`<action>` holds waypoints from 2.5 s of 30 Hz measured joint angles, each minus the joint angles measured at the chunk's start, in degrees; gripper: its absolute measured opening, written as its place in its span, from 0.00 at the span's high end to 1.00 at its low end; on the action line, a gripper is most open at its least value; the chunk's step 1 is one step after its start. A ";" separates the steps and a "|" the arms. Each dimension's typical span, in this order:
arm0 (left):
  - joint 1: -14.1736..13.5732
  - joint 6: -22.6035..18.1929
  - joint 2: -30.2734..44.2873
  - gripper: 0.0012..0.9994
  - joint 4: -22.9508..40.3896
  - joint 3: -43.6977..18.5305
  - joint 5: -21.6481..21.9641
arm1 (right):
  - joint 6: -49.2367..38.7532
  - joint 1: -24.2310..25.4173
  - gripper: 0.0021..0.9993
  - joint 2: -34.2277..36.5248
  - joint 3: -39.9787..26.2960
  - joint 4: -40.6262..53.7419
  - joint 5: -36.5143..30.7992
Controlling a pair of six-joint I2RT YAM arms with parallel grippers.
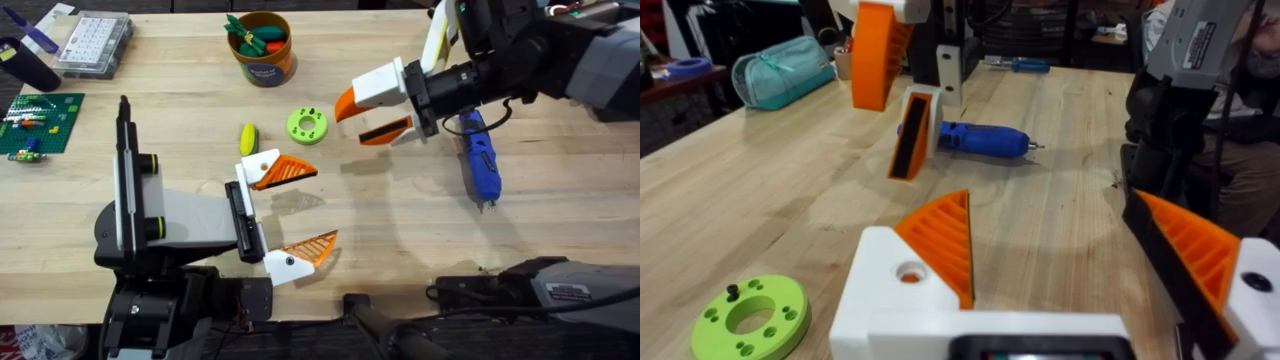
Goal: Pick up the gripper from the table and insert it into the empty holder that is missing its gripper. Then pick up a screw, insert it into the mounting hole, and use the screwdriver to tighten it. Finally, clean up the table by picking up the vegetable and placing it into the bucket.
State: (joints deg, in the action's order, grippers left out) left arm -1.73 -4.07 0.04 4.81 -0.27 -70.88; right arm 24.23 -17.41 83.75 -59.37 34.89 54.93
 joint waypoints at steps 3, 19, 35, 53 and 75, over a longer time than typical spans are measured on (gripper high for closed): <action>-0.01 -0.01 0.01 0.01 0.37 0.00 0.12 | -1.10 0.00 0.02 0.02 -0.07 3.34 -0.09; -0.01 -0.01 0.00 0.01 0.38 0.00 0.14 | -7.43 0.08 0.02 -2.82 0.90 3.17 0.05; -0.01 -0.01 0.00 0.01 2.09 0.00 0.19 | -14.12 1.99 0.02 -4.42 16.52 -23.34 15.58; -0.01 -0.01 -0.01 0.01 0.14 0.00 2.83 | -22.83 -4.76 0.02 3.17 16.89 -23.61 25.73; -0.01 -0.01 -0.01 0.01 0.14 0.00 3.65 | -9.46 -4.91 0.02 3.15 17.13 -35.71 24.66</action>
State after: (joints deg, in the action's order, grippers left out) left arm -1.74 -4.08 0.03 4.94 -0.27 -67.23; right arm 14.77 -22.32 86.90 -42.24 -0.82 79.60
